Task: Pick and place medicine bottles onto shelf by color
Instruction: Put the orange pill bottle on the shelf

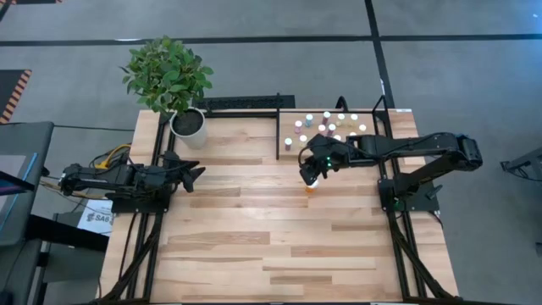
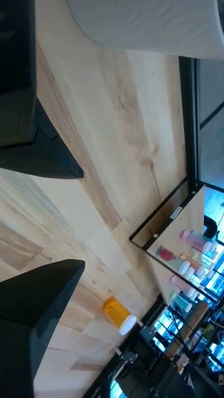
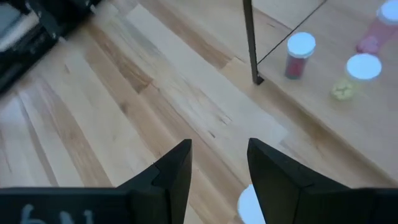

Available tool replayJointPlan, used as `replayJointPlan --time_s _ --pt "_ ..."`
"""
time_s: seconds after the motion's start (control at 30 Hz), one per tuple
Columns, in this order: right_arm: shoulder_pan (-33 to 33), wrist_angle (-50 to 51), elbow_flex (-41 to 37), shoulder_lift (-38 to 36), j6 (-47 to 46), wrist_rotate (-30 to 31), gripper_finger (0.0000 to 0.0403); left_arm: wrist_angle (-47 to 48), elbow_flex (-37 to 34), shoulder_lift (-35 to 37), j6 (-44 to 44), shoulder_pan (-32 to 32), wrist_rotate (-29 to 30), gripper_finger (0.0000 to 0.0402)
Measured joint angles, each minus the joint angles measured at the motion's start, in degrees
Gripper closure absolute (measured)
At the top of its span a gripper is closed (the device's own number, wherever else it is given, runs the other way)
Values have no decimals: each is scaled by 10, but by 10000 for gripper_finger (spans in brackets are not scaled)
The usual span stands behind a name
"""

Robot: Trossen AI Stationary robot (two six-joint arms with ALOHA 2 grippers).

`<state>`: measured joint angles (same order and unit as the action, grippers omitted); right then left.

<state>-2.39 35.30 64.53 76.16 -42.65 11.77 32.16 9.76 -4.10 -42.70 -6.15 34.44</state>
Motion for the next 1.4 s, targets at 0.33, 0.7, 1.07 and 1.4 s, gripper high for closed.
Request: replayJointPlan --time_s 0.33,0.7,1.07,1.4 --pt "0 12 0 0 56 1 228 0 0 0 0 0 0 191" --pt "10 4 0 0 -36 -12 228 0 0 0 0 0 0 191" --pt "5 93 0 47 -350 -27 228 0 -1 0 0 0 0 191" --pt "-37 129 0 119 -375 -149 209 0 -1 0 0 0 0 191"
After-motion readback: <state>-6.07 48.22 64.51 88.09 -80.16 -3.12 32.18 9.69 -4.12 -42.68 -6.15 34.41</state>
